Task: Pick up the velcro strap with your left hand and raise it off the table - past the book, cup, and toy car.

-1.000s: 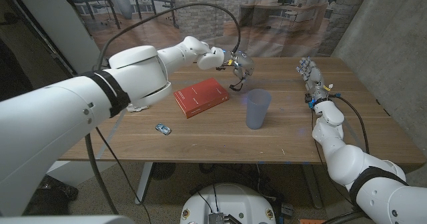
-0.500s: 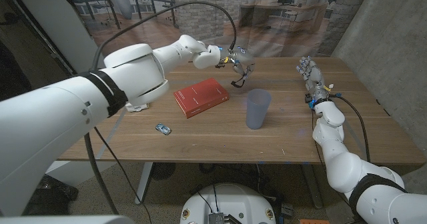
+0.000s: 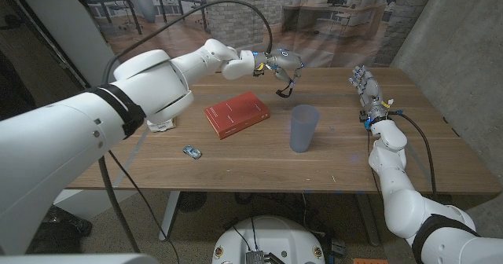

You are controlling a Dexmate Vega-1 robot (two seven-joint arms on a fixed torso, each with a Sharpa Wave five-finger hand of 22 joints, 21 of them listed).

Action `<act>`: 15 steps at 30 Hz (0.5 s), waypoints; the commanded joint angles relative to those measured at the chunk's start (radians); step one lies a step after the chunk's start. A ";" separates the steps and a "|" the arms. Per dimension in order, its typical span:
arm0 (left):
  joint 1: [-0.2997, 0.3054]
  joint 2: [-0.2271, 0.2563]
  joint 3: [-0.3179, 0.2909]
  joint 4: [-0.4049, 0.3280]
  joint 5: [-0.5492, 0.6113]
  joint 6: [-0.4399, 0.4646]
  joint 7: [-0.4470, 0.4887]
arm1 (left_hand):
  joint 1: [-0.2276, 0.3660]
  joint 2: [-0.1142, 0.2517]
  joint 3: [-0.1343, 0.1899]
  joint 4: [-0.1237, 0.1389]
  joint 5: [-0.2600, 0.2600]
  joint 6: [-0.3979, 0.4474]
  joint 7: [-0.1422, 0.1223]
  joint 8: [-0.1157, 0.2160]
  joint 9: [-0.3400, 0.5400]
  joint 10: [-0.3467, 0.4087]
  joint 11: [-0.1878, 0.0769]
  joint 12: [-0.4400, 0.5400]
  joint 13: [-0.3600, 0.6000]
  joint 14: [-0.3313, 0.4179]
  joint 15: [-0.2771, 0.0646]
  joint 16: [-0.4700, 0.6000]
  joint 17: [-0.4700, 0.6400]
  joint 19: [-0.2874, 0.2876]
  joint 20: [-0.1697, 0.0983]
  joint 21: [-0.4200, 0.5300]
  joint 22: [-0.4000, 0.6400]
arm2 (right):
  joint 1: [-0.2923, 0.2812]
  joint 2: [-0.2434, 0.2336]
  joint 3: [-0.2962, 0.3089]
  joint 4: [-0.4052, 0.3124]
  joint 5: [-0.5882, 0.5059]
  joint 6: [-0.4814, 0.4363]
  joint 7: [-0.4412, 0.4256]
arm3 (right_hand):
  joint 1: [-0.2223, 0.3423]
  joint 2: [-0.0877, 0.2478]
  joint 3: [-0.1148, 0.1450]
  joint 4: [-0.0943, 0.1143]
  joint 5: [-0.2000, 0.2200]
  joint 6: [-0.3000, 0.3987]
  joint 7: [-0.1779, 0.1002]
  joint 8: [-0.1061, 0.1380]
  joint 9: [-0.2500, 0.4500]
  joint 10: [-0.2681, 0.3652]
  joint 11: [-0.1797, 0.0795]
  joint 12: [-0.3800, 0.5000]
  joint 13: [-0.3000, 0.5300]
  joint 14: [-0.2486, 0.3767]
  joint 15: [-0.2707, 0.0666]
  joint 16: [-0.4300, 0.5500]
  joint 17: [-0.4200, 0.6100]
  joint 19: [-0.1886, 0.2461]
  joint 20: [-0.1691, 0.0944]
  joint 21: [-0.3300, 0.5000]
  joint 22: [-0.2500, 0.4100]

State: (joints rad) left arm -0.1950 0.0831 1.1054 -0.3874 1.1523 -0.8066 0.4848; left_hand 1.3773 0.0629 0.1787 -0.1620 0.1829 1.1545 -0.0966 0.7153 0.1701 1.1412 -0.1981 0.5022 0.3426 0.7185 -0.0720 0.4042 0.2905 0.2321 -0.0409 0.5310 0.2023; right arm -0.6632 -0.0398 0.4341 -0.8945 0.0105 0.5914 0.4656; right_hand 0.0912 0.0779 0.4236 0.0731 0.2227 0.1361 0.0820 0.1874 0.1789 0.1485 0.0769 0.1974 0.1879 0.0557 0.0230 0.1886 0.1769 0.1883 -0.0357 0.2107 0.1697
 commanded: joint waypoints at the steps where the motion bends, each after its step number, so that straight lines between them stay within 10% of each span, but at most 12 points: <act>1: 0.061 0.064 -0.138 -0.124 0.079 -0.025 0.038 | 0.005 -0.002 0.009 -0.001 -0.003 0.012 -0.008 -0.005 0.002 0.027 0.000 -0.001 0.075 0.014 -0.168 0.010 0.004 0.012 -0.032 0.008 0.002 | -0.042 0.008 -0.021 -0.079 0.013 -0.028 -0.003 | -0.005 0.000 -0.003 0.000 0.004 0.005 -0.004 0.006 0.005 0.010 -0.005 0.002 0.004 0.009 -0.003 0.001 0.002 -0.002 -0.020 -0.001 0.005; 15: 0.173 0.126 -0.300 -0.325 0.121 0.065 -0.008 | 0.006 -0.008 0.010 -0.001 -0.004 0.025 -0.014 -0.016 0.002 0.038 0.000 -0.002 0.079 0.035 -0.169 0.017 0.009 0.015 -0.036 0.013 0.001 | -0.069 0.009 -0.039 -0.136 0.019 -0.051 -0.008 | -0.003 -0.004 -0.005 -0.004 0.009 0.008 -0.010 0.007 0.005 0.011 -0.010 0.002 0.004 0.008 -0.006 -0.001 0.001 -0.002 -0.021 -0.003 0.005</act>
State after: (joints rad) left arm -0.1165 0.1531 0.9537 -0.5420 1.2359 -0.7968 0.4939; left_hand 1.3850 0.0551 0.1787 -0.1620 0.1828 1.1669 -0.1091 0.7024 0.1700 1.1631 -0.2020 0.4963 0.3432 0.7405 -0.0748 0.4145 0.2951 0.2429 -0.0409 0.5334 0.2023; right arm -0.7118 -0.0328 0.4089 -0.9875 0.0223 0.5626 0.4616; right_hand 0.0912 0.0780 0.4195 0.0690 0.2228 0.1416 0.0764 0.1874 0.1789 0.1537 0.0715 0.1974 0.1887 0.0611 0.0176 0.1885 0.1770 0.1883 -0.0358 0.2107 0.1697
